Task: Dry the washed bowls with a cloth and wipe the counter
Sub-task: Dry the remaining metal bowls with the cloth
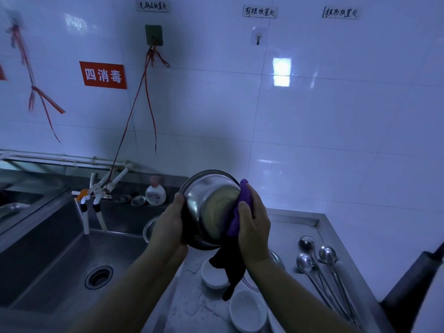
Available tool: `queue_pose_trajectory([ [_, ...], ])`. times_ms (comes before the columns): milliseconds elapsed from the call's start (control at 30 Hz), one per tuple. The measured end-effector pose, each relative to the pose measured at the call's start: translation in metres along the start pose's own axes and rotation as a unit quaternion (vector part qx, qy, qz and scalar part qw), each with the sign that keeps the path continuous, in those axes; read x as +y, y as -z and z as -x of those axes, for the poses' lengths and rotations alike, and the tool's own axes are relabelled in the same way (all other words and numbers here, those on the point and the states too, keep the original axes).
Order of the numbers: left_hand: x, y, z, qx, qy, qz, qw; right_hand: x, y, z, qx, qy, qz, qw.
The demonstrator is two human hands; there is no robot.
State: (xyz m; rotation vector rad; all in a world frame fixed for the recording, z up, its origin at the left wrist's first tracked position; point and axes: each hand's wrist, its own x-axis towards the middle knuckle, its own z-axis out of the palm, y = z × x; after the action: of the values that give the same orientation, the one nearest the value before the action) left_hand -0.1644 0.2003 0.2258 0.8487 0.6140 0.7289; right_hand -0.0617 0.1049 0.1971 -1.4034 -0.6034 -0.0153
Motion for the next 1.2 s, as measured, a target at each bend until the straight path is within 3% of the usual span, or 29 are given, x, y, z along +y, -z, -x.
queue_pose_trajectory([
  [167,0.010,-0.006,0.004,0.003,-0.041,-0.056,0.998,-0.024,0.004,-0.015,-0.050,0.116,0.139,0.982],
  [267,0.011,-0.007,0.006,0.000,-0.040,-0.062,0.997,-0.031,0.002,-0.015,-0.060,0.225,0.255,0.938],
  [400,0.006,-0.008,0.006,0.008,0.000,-0.022,1.000,-0.034,-0.001,-0.012,-0.098,0.294,0.354,0.882],
  [667,0.011,-0.012,0.004,-0.019,0.032,0.055,0.998,-0.007,0.005,0.008,-0.135,0.473,0.385,0.781],
  [733,0.013,-0.013,0.005,-0.022,0.020,0.046,0.998,0.002,0.014,0.006,-0.097,0.494,0.360,0.785],
  [867,0.016,-0.015,0.008,-0.004,-0.012,0.026,1.000,0.002,0.021,-0.006,-0.051,0.453,0.283,0.844],
  [1067,0.011,-0.006,0.010,0.000,-0.059,-0.099,0.993,-0.021,0.025,-0.025,-0.104,0.285,0.156,0.940],
  [1133,0.006,-0.002,0.012,0.003,-0.072,-0.138,0.988,-0.032,0.025,-0.031,-0.128,0.273,0.166,0.939],
  [1200,0.003,-0.002,0.013,0.000,-0.077,-0.162,0.984,-0.044,0.021,-0.033,-0.161,0.308,0.216,0.913],
])
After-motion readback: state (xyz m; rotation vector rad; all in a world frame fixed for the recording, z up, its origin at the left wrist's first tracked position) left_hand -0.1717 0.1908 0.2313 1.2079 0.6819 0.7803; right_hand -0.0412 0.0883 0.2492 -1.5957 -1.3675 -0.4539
